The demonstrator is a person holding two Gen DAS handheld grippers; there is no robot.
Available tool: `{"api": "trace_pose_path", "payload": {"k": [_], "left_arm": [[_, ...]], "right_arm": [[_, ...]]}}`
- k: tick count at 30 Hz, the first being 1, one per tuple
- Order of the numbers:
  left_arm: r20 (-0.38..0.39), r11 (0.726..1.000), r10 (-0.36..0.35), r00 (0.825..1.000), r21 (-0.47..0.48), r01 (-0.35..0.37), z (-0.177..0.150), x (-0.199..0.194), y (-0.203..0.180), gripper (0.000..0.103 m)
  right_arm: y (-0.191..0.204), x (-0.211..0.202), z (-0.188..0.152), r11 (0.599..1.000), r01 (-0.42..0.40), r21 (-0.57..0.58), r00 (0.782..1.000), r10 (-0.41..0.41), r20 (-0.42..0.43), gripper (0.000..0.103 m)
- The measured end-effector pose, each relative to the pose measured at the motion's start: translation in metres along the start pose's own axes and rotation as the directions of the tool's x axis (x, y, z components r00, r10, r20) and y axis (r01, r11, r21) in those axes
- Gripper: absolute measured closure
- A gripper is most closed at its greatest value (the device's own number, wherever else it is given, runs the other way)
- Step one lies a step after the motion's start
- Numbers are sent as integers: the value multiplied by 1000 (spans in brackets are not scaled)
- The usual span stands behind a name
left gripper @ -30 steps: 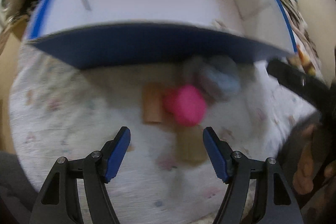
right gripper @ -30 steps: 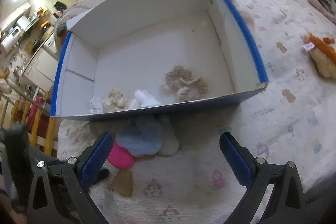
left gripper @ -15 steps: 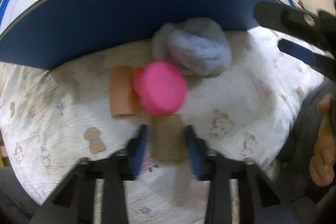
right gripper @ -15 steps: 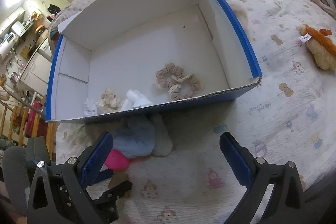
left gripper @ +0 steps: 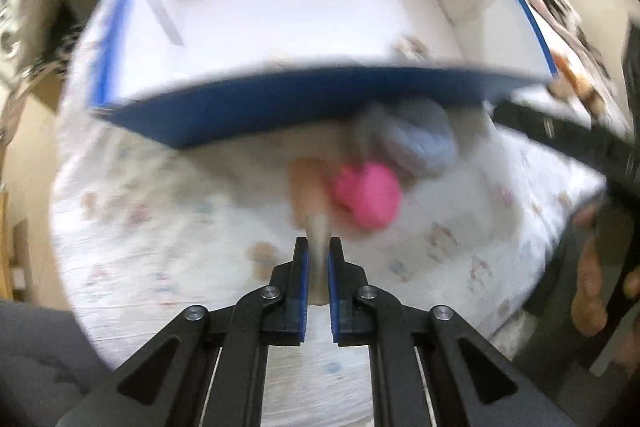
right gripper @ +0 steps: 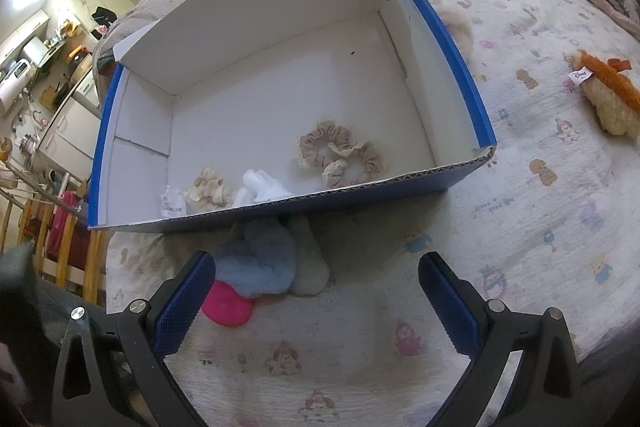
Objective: Organize soft objects
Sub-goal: 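Lower left tool toward the pink ball and tan item beside the box, then grasp tan item with left tool while right tool grasps pink ball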
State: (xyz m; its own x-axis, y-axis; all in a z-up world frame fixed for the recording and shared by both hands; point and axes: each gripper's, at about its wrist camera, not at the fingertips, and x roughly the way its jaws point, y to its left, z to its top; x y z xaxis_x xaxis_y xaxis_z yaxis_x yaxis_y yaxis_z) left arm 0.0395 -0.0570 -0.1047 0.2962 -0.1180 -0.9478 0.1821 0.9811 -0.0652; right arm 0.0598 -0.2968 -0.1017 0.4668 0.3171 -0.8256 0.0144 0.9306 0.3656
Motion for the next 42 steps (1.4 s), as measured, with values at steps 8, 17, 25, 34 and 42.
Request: {"api": "trace_pose_path", "payload": {"k": [8, 17, 25, 34, 42], "left_arm": [[55, 994, 54, 997, -99, -48, 24, -31, 54, 95], [71, 981, 65, 995, -188, -51, 24, -23, 70, 95], [86, 974, 61, 994, -223, -40, 23, -25, 77, 95], [85, 977, 47, 995, -209, -29, 28, -21, 71, 95], [84, 975, 62, 995, -217, -42, 26, -20, 74, 95]], "right_arm": [[7, 3, -6, 998, -67, 12, 996, 68, -58, 0], [16, 26, -21, 968, -194, 163, 954, 224, -199, 0], [9, 48, -29, 924, -206, 322, 929, 289, -233, 16], [38, 80, -26, 927, -177, 330, 925, 271, -266, 16], [45, 84, -26, 958, -139, 251, 933, 211, -291, 55]]}}
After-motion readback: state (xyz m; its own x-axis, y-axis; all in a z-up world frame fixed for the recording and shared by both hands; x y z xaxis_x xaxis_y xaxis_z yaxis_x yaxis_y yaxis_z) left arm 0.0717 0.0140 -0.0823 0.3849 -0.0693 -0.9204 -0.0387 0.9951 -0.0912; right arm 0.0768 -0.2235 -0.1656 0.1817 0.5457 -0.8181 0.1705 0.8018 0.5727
